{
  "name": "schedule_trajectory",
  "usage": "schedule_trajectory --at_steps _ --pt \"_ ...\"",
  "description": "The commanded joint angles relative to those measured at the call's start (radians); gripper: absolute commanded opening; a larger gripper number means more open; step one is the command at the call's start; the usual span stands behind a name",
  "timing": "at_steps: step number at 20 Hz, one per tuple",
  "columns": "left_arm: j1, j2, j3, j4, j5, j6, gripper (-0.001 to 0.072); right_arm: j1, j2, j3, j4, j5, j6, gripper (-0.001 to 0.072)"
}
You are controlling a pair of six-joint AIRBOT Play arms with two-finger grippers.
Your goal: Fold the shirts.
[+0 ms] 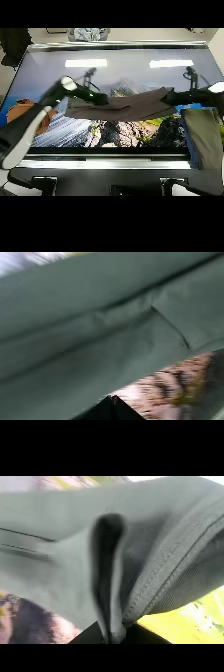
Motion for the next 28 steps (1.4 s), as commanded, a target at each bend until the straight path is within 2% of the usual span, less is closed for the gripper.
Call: schedule_trajectory --at_steps 1,3,5,9,13,14,16,18,21,23,25,28 --pt "-0.106 -0.126 -0.006 -0.224 0.124 -0.019 0.003 0.002 0.173 0.001 0.002 0.083 0.045 0.0052" --pt "-0.136 -0.177 -0.006 -0.399 0.179 -0.018 0.003 0.002 0.261 0.001 -0.008 0.117 0.082 0.0052" --pt "-0.164 -0.209 -0.006 -0.511 0.236 -0.01 0.003 0.002 0.338 0.001 -0.018 0.142 0.117 0.0052" --pt "-0.246 -0.256 -0.003 -0.646 0.286 -0.011 0.003 0.002 0.448 0.001 -0.058 0.171 0.193 0.0052" --pt "-0.334 -0.304 0.008 -0.743 0.335 -0.01 0.003 0.002 0.475 0.001 -0.06 0.167 0.234 0.0053" --pt "-0.334 -0.311 0.016 -0.768 0.322 0.002 0.0029 0.002 0.472 0.0 -0.059 0.155 0.247 0.0053" --pt "-0.299 -0.294 0.024 -0.76 0.274 0.111 0.0025 0.002 0.456 0.0 -0.041 0.136 0.249 0.0052" --pt "-0.225 -0.225 0.024 -0.602 0.228 0.113 0.0024 0.002 0.426 0.0 -0.018 0.123 0.249 0.0052" --pt "-0.087 -0.057 0.024 -0.169 0.141 0.023 0.0024 0.081 0.349 0.001 0.037 0.028 0.241 0.0052" --pt "0.018 0.065 0.024 0.051 0.09 -0.004 0.0025 0.199 0.283 0.001 0.059 -0.071 0.24 0.0052" --pt "0.126 0.175 0.024 0.146 0.051 -0.004 0.0025 0.341 0.188 0.001 0.108 -0.172 0.238 0.0052" --pt "0.263 0.3 0.024 0.153 0.014 -0.003 0.0026 0.5 0.032 0.002 0.22 -0.291 0.21 0.0053"
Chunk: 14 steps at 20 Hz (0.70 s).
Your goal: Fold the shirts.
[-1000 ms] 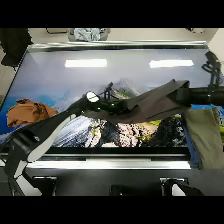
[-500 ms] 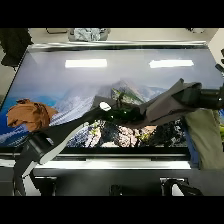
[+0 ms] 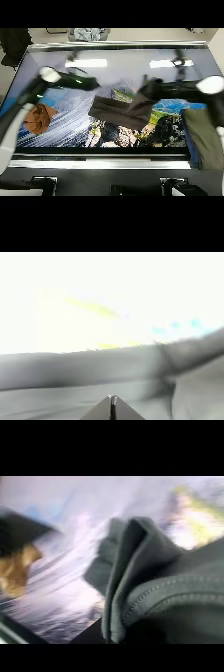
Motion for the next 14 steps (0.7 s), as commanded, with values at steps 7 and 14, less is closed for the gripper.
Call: schedule_trajectory --at_steps 7,14 --pt "0.172 0.224 0.0 0.121 -0.089 -0.004 0.0027 0.28 -0.402 0.001 0.419 -0.264 -0.122 0.0297" --pt "0.171 0.223 -0.051 0.159 -0.088 0.009 0.0027 0.105 -0.335 0.001 0.343 -0.142 -0.283 0.07"
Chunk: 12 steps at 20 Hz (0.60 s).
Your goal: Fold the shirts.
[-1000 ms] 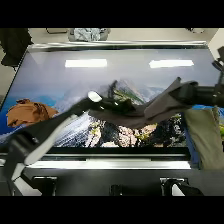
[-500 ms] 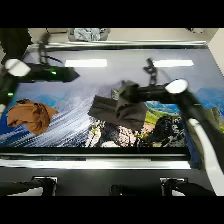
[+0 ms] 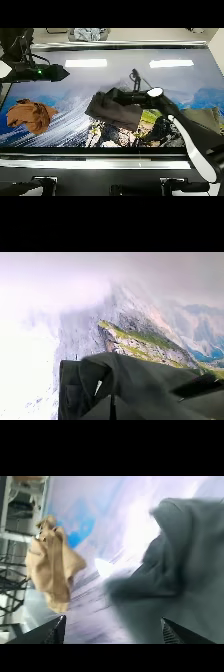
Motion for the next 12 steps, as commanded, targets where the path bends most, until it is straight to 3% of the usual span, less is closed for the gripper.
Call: schedule_trajectory --at_steps 1,5,6,8,12 --pt "0.01 0.003 -0.017 0.05 0.0 0.003 0.0027 -0.135 0.047 0.001 -0.187 0.136 0.018 0.07" --pt "0.037 0.004 -0.017 0.064 0.0 0.003 0.0028 -0.299 0.102 -0.008 -0.75 0.378 0.287 0.0693" --pt "0.04 0.004 -0.017 0.064 0.0 0.003 0.0027 -0.314 0.103 -0.032 -0.809 0.394 0.316 0.0693" --pt "0.041 0.004 -0.017 0.064 -0.006 0.003 0.0028 -0.312 0.103 -0.142 -0.771 0.31 0.349 0.0692" --pt "0.038 0.003 -0.017 0.059 -0.026 0.002 0.0028 -0.304 0.093 -0.343 -0.466 0.036 0.288 0.0657"
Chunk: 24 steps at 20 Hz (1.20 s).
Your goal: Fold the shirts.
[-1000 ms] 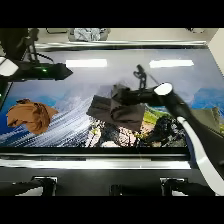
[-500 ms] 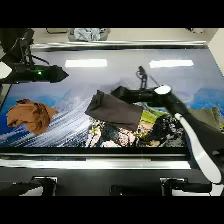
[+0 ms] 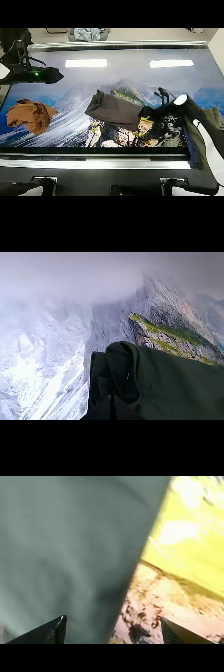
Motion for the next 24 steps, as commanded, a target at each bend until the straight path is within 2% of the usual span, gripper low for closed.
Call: schedule_trajectory --at_steps 1,2,5,7,8,9,11,13,16,19,22,24 --pt "-0.007 0.001 0.0 -0.003 -0.015 0.0 0.0028 -0.01 -0.01 -0.13 0.182 -0.169 -0.048 0.0644" --pt "-0.015 0.0 0.0 -0.002 -0.015 0.0 0.0028 -0.005 -0.024 -0.132 0.226 -0.18 -0.087 0.0603" --pt "-0.04 -0.003 0.0 -0.001 -0.014 0.0 0.0029 0.028 -0.06 -0.132 0.407 -0.219 -0.238 0.0575" --pt "-0.05 -0.003 0.0 -0.001 -0.014 0.001 0.0029 0.039 -0.076 -0.132 0.469 -0.199 -0.268 0.0366" --pt "-0.053 -0.004 0.0 -0.001 -0.014 0.001 0.0029 0.037 -0.077 -0.131 0.486 -0.162 -0.293 0.0197" --pt "-0.052 -0.004 0.0 -0.001 -0.013 0.001 0.0029 0.027 -0.075 -0.126 0.502 -0.123 -0.346 0.006" --pt "-0.051 -0.003 0.0 -0.001 -0.014 0.001 0.0029 -0.019 -0.046 -0.09 0.504 -0.041 -0.503 0.0053" --pt "-0.051 -0.003 0.0 -0.001 -0.014 0.001 0.0029 -0.084 0.021 -0.037 0.497 -0.014 -0.517 0.0053" --pt "-0.051 -0.007 -0.001 0.0 -0.014 0.031 0.0029 -0.234 0.135 0.085 0.443 0.036 -0.406 0.0052" --pt "-0.051 -0.017 -0.001 0.0 -0.014 0.032 0.0029 -0.409 0.206 0.216 0.285 0.14 -0.26 0.0053" --pt "-0.051 -0.025 -0.001 0.0 -0.014 0.056 0.0029 -0.59 0.235 0.327 0.175 0.264 -0.188 0.0053" --pt "-0.051 -0.026 -0.004 0.0 -0.014 0.057 0.0029 -0.702 0.239 0.377 0.164 0.297 -0.169 0.0053"
